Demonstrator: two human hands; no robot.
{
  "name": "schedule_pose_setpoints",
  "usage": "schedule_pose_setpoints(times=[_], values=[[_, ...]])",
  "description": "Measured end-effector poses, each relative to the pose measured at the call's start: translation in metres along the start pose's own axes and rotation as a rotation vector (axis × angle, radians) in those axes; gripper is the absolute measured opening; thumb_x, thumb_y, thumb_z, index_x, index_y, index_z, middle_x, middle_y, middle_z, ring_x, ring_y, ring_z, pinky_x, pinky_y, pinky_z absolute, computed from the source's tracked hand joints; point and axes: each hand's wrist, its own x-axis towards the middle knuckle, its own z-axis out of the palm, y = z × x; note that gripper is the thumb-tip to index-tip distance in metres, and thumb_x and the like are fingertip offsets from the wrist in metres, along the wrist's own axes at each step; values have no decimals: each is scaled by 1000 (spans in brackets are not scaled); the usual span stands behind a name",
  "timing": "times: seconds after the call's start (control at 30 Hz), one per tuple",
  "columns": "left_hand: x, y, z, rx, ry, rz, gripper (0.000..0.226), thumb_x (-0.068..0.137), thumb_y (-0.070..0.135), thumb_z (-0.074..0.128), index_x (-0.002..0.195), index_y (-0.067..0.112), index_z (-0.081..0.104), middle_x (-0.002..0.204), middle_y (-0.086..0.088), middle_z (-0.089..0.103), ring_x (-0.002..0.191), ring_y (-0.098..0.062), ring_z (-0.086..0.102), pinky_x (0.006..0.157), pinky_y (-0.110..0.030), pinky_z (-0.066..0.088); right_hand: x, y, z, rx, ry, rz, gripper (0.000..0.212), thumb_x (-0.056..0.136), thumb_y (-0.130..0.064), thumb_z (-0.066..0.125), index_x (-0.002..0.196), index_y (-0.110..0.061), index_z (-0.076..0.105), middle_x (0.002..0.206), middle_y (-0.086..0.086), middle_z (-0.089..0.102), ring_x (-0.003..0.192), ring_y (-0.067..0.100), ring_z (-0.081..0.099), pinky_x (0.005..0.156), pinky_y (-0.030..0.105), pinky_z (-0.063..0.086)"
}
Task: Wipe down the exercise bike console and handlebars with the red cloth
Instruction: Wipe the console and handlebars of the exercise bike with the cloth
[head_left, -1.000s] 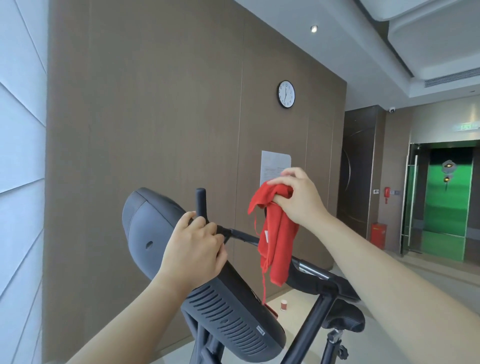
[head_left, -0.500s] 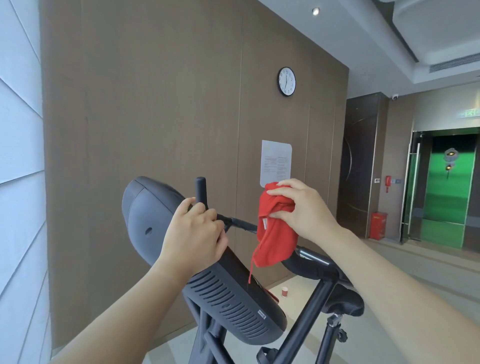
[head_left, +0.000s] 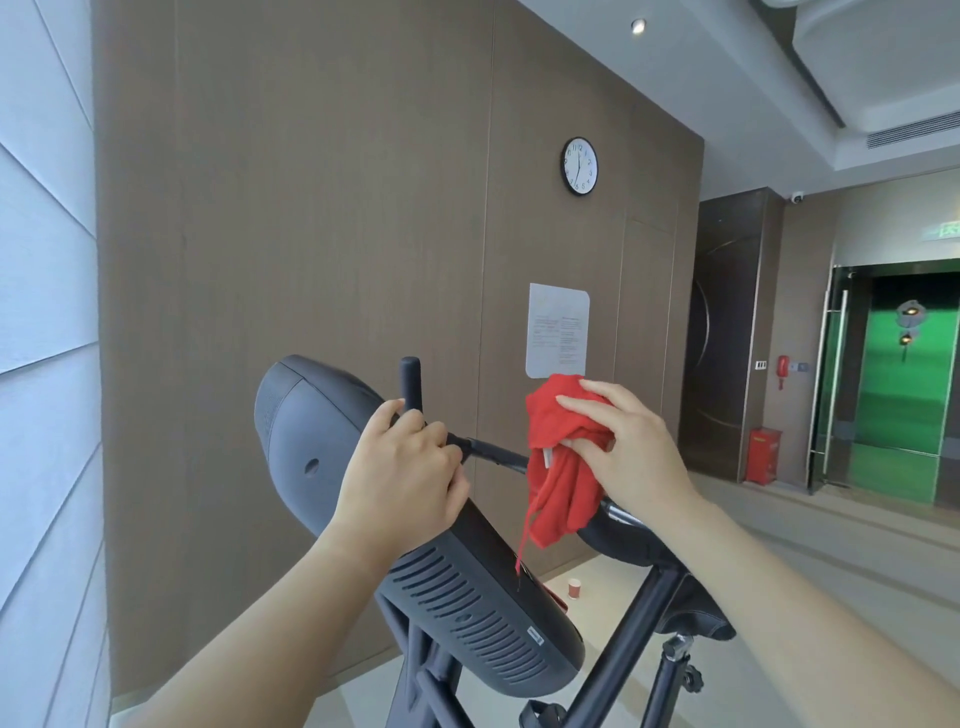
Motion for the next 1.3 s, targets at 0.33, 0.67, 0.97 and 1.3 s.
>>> schedule_pose_setpoints(times=[0.33,0.67,0.97,1.3], values=[[-1,1,-1,3,-2,-17,31,81,26,49,54,19,62,52,3,49,55,-22,43,89,-39,45,-1,-1,6,69,48,64,48,79,-17,73,125,-25,59,133,-3,55,120,10,51,99,8,28],[-1,2,0,49,-28,-23,31,82,27,48,58,19,65,54,3,53,55,-23,46,87,-40,44,-1,3,-2,225,82,213,54,77,-23,75,128,-20,56,125,-8,60,104,-3,51,78,-8,29],[0,45,11,163,-193,49,26,67,34,63,46,20,61,49,1,53,50,-21,49,80,-34,33,-24,24,-2,214,-116,222,38,74,-25,76,111,-29,68,88,-22,66,77,-18,56,65,-5,35],[3,51,23,154,-176,-9,30,74,27,52,45,18,52,46,1,46,48,-23,43,72,-33,31,0,33,-6,343,-201,181,15,76,-29,75,89,-30,70,75,-19,69,69,-14,59,60,3,40]])
